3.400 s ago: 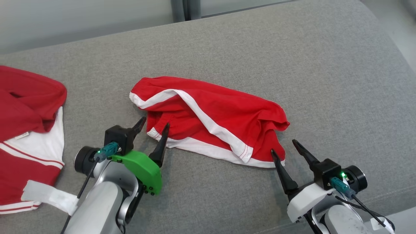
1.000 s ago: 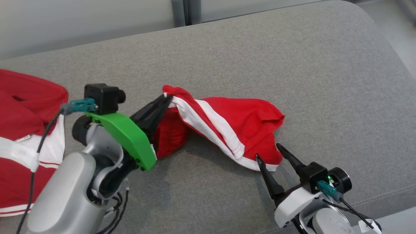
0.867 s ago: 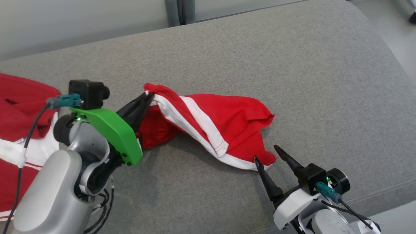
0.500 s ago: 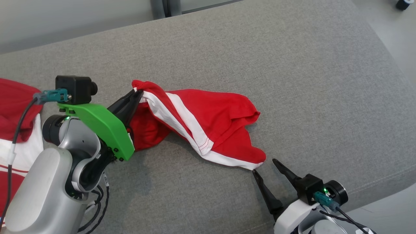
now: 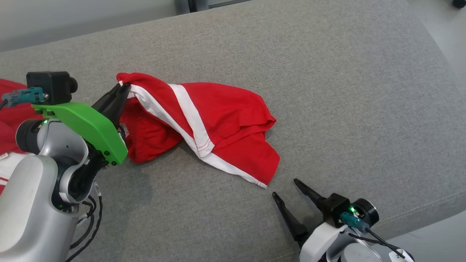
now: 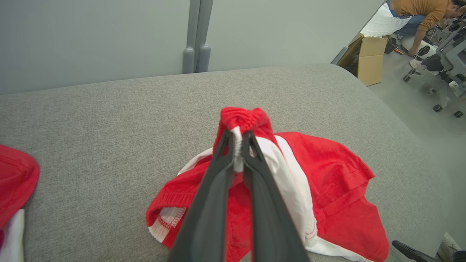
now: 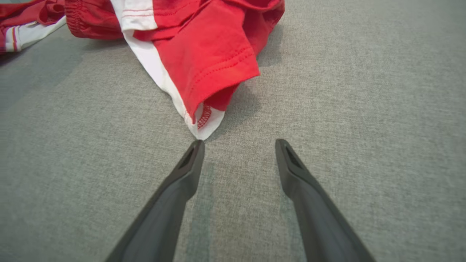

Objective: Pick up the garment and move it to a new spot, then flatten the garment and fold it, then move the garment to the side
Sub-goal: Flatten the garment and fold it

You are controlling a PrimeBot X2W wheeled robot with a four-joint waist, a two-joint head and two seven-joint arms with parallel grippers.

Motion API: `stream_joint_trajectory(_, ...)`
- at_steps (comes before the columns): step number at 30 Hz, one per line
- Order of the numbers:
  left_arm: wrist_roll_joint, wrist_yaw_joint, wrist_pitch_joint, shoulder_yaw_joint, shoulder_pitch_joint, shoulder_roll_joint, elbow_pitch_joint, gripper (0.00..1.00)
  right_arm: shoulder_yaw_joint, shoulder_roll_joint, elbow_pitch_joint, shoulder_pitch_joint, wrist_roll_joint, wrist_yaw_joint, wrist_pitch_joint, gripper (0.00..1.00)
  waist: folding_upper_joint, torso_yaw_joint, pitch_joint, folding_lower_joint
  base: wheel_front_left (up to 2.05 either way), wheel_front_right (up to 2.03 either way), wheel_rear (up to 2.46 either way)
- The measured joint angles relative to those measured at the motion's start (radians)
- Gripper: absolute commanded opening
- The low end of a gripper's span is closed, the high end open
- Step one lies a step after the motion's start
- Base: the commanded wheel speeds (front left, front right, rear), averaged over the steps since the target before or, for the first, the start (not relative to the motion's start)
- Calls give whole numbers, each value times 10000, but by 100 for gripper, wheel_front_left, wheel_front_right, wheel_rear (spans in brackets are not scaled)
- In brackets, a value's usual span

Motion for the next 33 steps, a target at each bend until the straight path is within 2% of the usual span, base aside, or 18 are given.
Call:
stream_joint_trajectory(7, -4, 0, 2, -104, 9, -38, 29, 0, 422, 13, 244, -21, 94, 151, 0, 100, 0, 108, 14, 0, 0, 0, 0)
stream_joint_trajectory(18, -19, 15, 2, -173, 10, -67, 38, 0, 706, 25, 217, -452, 268, 157, 0, 99, 0, 235, 37, 0, 0, 0, 0)
stream_joint_trajectory(20, -52, 15, 2, -192, 10, -96, 38, 0, 715, 25, 270, -453, 301, 157, 0, 86, 0, 255, 35, 0, 0, 0, 0)
stream_joint_trajectory(23, -59, 15, 2, -209, 10, -146, 38, 0, 725, 25, 401, -476, 357, 157, 0, 75, 0, 290, 32, 0, 0, 0, 0)
stream_joint_trajectory(27, -63, 13, 4, -257, 10, -213, 40, 0, 757, 23, 502, -665, 359, 157, 0, 71, 0, 353, 36, 0, 0, 0, 0)
stream_joint_trajectory(29, -77, 13, 12, -291, 10, -236, 38, 0, 767, 31, 523, -725, 360, 159, 0, 76, 0, 393, 52, 0, 0, 0, 0)
stream_joint_trajectory(33, -86, 12, 15, -284, 11, -257, 50, 0, 882, 29, 669, -861, 360, 159, 0, 58, 0, 472, 79, 0, 0, 0, 0)
